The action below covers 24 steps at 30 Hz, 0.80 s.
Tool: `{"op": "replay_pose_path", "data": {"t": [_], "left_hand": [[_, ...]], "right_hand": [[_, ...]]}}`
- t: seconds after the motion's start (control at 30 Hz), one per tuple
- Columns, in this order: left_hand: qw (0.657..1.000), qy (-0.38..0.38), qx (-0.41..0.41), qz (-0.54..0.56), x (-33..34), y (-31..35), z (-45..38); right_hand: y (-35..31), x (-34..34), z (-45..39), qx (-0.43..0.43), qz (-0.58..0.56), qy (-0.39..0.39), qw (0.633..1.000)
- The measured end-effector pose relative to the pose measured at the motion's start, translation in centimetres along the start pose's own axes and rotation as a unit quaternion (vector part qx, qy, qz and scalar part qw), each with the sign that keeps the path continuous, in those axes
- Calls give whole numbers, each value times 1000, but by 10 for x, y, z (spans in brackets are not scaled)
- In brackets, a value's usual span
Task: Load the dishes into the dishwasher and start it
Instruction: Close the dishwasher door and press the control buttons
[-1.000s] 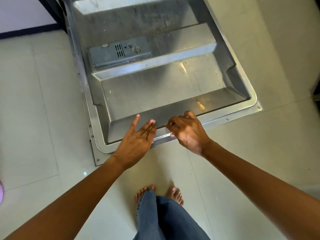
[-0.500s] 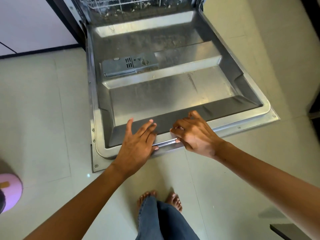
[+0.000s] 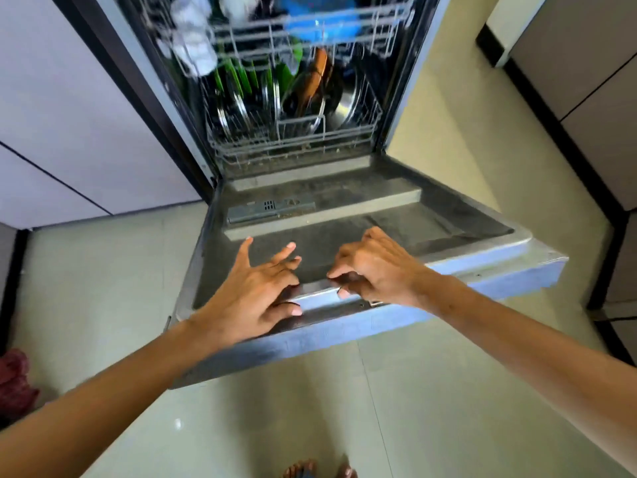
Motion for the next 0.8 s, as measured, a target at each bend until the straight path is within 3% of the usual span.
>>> {"op": "replay_pose_path", "data": {"t": [0.13, 0.27, 0.4, 0.53, 0.67, 0.8], "left_hand": [[998, -39, -27, 33, -63, -46, -38], [996, -56, -46, 47, -114, -81, -73], [995, -44, -72, 61, -154, -115, -101], [990, 1, -138, 32, -186, -135, -117], [979, 137, -132, -78, -221, -95, -111], [964, 110, -174, -170, -226, -85, -82]], "right_hand": [[12, -77, -31, -5, -1, 28, 1000], [3, -120, -15, 29, 101, 161, 981], [6, -128, -6, 52, 180, 144, 972], [21, -159, -35, 101, 157, 212, 959], [32, -180, -58, 124, 159, 173, 964], [45, -201, -78, 99, 198, 102, 970]]}}
Point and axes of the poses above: each hand's wrist, its own z-axis away from the middle knuckle, its own x-axis out of the palm, y = z × x, the point moved 7 cm from there along -z, towards the middle knuckle
